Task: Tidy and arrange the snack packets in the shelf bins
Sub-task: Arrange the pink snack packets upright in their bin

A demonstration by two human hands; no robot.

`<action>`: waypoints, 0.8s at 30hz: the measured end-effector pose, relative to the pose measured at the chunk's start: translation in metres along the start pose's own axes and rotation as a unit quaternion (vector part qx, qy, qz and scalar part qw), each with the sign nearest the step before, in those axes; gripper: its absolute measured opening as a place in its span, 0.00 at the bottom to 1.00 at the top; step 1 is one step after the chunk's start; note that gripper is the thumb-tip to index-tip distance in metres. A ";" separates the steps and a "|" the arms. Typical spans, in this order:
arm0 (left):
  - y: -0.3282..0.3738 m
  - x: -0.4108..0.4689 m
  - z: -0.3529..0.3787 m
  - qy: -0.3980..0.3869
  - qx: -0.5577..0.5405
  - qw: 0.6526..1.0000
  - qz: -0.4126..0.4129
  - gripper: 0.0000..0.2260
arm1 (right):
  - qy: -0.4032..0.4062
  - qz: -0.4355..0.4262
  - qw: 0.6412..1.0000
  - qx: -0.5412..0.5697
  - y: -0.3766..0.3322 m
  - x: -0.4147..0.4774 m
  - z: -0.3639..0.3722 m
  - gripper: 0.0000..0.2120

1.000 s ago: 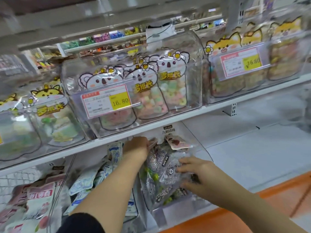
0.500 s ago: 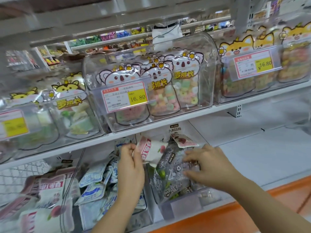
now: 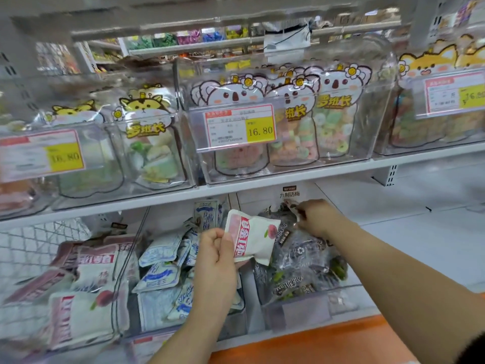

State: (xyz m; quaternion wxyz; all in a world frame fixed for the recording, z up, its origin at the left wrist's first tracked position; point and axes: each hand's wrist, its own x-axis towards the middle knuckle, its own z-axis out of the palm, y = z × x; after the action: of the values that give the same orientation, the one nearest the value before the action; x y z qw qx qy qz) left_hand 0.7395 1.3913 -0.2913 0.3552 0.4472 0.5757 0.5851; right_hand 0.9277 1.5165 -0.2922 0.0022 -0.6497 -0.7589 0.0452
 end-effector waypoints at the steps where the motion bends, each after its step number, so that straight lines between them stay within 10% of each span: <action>1: 0.000 0.002 0.000 0.001 -0.015 1.000 -0.009 0.07 | 0.009 0.008 1.000 -0.008 0.002 0.002 0.000 0.16; 8: 0.005 0.003 -0.004 0.027 -0.162 0.981 -0.104 0.05 | 0.134 0.018 0.987 0.090 0.010 -0.011 -0.007 0.10; 15: 0.022 -0.005 -0.021 0.007 -0.308 0.930 -0.199 0.05 | 0.367 -0.034 0.888 0.276 -0.006 -0.100 -0.018 0.10; 24: 0.019 -0.019 -0.027 -0.051 -0.351 0.881 -0.313 0.13 | 0.346 -0.225 0.866 0.283 -0.051 -0.130 0.032 0.13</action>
State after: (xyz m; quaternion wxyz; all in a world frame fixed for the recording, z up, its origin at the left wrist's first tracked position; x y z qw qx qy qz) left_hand 0.7228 1.3624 -0.2731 0.6825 0.1195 0.4237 0.5834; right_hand 0.8960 1.3781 -0.3137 0.4586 -0.4070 -0.7895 0.0283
